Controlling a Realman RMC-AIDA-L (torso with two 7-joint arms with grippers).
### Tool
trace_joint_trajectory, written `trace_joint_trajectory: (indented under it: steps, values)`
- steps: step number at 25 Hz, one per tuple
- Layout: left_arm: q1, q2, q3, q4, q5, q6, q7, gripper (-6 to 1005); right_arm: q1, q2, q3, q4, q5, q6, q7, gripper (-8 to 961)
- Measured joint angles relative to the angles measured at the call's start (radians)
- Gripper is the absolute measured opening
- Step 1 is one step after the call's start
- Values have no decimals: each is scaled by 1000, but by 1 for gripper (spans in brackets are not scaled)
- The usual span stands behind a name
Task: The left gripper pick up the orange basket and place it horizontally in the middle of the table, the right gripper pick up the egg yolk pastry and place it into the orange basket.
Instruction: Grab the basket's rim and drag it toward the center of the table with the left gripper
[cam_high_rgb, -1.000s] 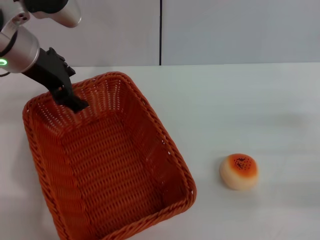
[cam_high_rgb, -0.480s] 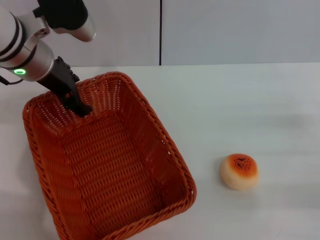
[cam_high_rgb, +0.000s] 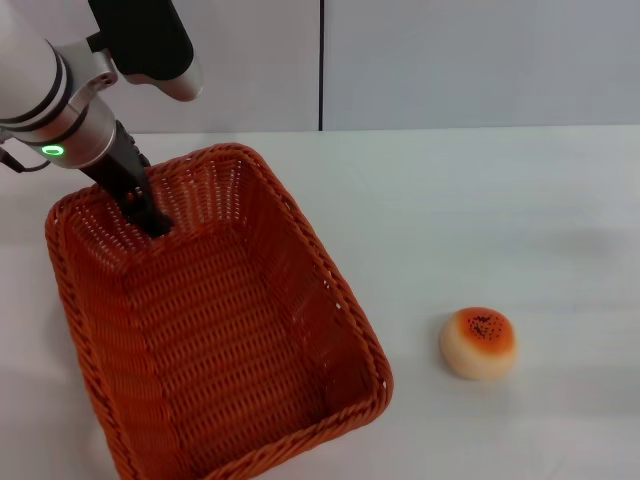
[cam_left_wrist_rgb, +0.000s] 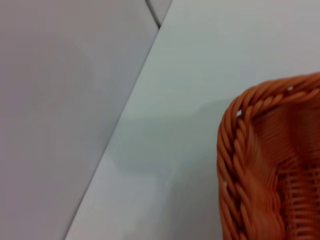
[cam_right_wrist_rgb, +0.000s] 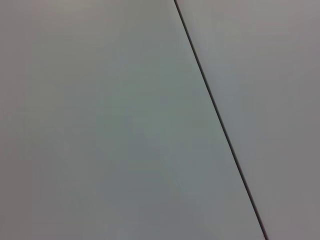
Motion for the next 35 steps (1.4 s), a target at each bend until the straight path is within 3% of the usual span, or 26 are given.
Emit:
trace_joint_trajectory:
  steps: [11,16,20,24,32,35]
  values:
    - [-16,7,41,-4,26,37,21,773,3,0,2,0,1,12,0,546]
    - [-17,7,60,-2,26,51,34,627,4,0,2,0,1,17,1,546]
    - [-12,6,66,4,26,50,28,447,4,0,2,0,1,20,2,546]
    - [-21,3,58,3,27,38,-83,344,5,0,2,0,2,19,5,546]
    - [-37,5,19,-3,27,47,-267,301,13,1,10,-4,3,17,7,546]
    - [-49,8,-58,-33,28,49,-398,298,21,-2,45,-10,3,16,14,546]
